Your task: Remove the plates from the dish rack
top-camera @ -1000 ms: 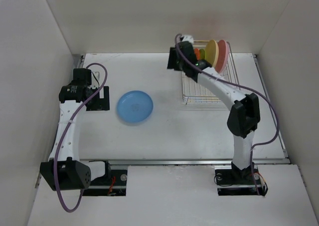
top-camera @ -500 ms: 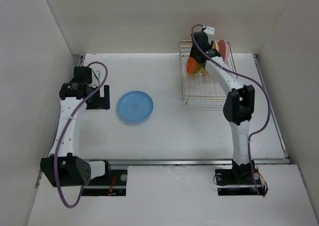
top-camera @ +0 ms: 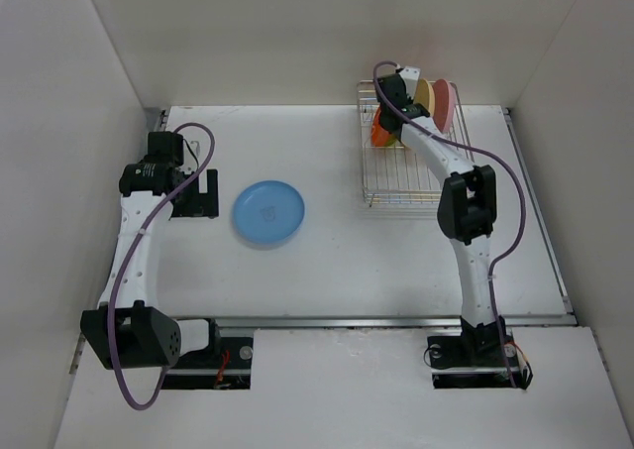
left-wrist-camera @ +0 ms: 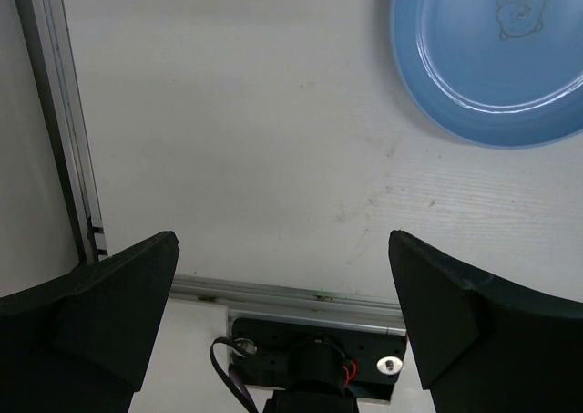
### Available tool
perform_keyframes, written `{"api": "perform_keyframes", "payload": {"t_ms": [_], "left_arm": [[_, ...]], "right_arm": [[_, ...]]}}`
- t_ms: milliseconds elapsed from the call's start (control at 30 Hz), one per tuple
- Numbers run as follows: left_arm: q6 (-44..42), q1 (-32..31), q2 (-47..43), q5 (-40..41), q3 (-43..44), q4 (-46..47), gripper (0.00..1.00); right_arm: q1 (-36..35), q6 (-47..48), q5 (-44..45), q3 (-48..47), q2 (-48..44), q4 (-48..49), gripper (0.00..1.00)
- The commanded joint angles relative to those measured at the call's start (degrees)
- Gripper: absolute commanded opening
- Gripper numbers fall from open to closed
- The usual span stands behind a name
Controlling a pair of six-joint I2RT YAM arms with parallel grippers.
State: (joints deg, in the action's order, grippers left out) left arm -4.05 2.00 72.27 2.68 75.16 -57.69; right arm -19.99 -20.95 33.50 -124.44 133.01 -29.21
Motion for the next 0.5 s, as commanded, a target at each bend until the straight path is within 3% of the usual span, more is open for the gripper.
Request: {"api": "perform_keyframes", "payload": {"t_ms": [0,200,467], "left_arm": [[-0.43,0.29,-0.29,0.49,2.28,-0.76,1.00],[-0.43,0.29,-0.29,0.49,1.75,-0.76,1.00],[-2.01,0.29,-1.34,-3.56,5.00,-2.16,1.00]], "right_arm": [[-0.40,-0.32,2.00,-1.86,-0.72,1.35,0.02],[-0.93,0.90,8.24,4.55,-11.09,4.24,0.00],[-4.26,6.88,13.26,6.41,-25.85,7.15,0.00]]}}
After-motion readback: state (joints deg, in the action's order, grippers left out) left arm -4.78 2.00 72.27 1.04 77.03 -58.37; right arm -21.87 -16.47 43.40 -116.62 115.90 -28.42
